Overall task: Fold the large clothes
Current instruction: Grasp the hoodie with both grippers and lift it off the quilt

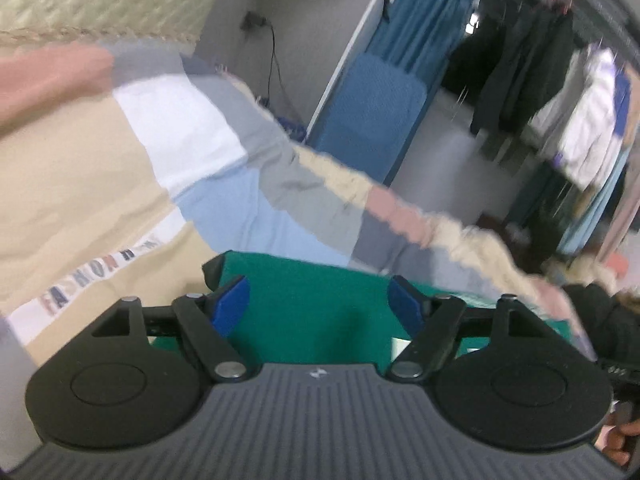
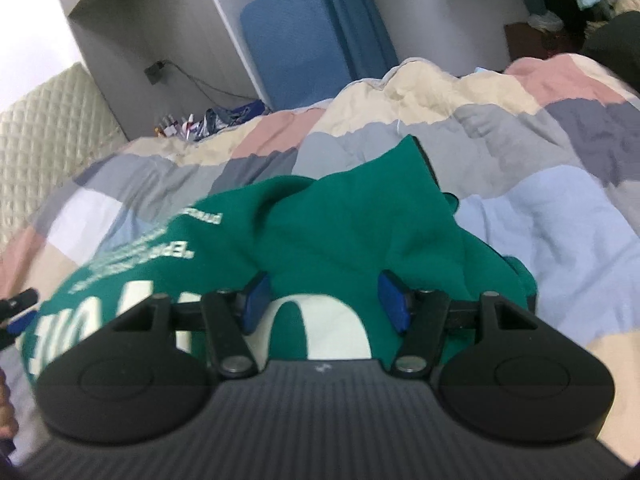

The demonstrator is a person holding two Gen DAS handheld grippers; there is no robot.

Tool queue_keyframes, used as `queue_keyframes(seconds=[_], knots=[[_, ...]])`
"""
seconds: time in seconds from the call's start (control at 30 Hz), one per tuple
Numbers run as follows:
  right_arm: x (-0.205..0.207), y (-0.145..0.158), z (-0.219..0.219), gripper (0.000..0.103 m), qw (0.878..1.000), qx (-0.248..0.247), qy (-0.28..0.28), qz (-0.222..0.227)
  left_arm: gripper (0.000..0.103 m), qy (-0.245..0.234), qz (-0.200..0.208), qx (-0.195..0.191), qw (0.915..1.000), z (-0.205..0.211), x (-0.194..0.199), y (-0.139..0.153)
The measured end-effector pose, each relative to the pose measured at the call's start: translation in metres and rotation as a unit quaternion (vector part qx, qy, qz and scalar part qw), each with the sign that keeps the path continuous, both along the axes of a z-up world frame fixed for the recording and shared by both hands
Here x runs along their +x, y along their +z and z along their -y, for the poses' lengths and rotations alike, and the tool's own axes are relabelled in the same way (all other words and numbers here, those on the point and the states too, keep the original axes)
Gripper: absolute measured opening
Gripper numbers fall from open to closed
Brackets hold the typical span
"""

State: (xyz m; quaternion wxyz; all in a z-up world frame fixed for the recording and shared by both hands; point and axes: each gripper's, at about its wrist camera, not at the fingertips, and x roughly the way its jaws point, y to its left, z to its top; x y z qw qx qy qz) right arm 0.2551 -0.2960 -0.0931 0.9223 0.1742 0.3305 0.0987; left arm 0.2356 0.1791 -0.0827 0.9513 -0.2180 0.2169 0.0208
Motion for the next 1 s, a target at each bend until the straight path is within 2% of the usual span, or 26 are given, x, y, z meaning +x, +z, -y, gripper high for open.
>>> queue_keyframes(seconds=[0.07,0.13,0.23,0.33,0.37,0.4,0.47,0.53,0.57,0.6,0.63,0.7,0.73,0.8,0.87,1.0], knots=[[-0.011,0.008,0.007,0.064,1.000,0.029,-0.006,-0.005,0.082,-0.004,0.010,-0.019,0.9998,-0.002,-0.022,0.010],[-0.025,0.014,0.015,0.064,0.997,0.072,-0.016,-0.019,0.084,-0.011,0.014,-0.053,0.9984,-0.002,-0.045,0.014],[-0.043,0.014,0.026,0.064,0.988,0.146,-0.008,-0.046,0.089,-0.017,0.002,-0.129,0.9915,0.000,-0.071,0.010],[-0.056,0.005,0.029,0.064,0.976,0.200,-0.007,-0.081,0.094,-0.031,-0.030,-0.202,0.9784,0.006,-0.079,-0.004],[-0.057,-0.001,0.028,0.069,0.973,0.210,-0.008,-0.094,0.096,-0.041,-0.043,-0.227,0.9720,0.008,-0.078,-0.012],[-0.056,-0.006,0.026,0.081,0.970,0.218,-0.004,-0.106,0.097,-0.052,-0.059,-0.244,0.9665,0.010,-0.074,-0.021],[-0.052,-0.020,0.024,0.088,0.960,0.249,-0.003,-0.128,0.097,-0.056,-0.091,-0.264,0.9587,0.015,-0.065,-0.037],[-0.047,-0.032,0.022,0.088,0.951,0.269,-0.011,-0.150,0.099,-0.044,-0.107,-0.282,0.9524,0.015,-0.056,-0.054],[-0.045,-0.038,0.021,0.088,0.948,0.277,-0.017,-0.157,0.099,-0.038,-0.118,-0.295,0.9473,0.014,-0.051,-0.062],[-0.043,-0.045,0.019,0.088,0.944,0.285,-0.026,-0.166,0.099,-0.034,-0.134,-0.322,0.9366,0.012,-0.045,-0.074],[-0.040,-0.052,0.017,0.088,0.941,0.290,-0.032,-0.173,0.099,-0.032,-0.142,-0.358,0.9221,0.008,-0.039,-0.087],[-0.033,-0.064,0.014,0.089,0.936,0.298,-0.043,-0.184,0.099,-0.016,-0.139,-0.417,0.8981,0.001,-0.032,-0.108],[-0.030,-0.067,0.012,0.089,0.936,0.297,-0.046,-0.182,0.099,-0.001,-0.134,-0.435,0.8903,-0.002,-0.031,-0.115],[-0.023,-0.067,0.007,0.091,0.942,0.288,-0.045,-0.165,0.099,0.012,-0.109,-0.459,0.8816,-0.005,-0.029,-0.122],[-0.020,-0.065,0.006,0.091,0.945,0.289,-0.050,-0.145,0.100,0.015,-0.085,-0.470,0.8785,-0.008,-0.026,-0.124],[-0.019,-0.067,0.013,0.091,0.933,0.331,-0.078,-0.117,0.100,0.040,-0.051,-0.500,0.8634,-0.013,-0.023,-0.133]])
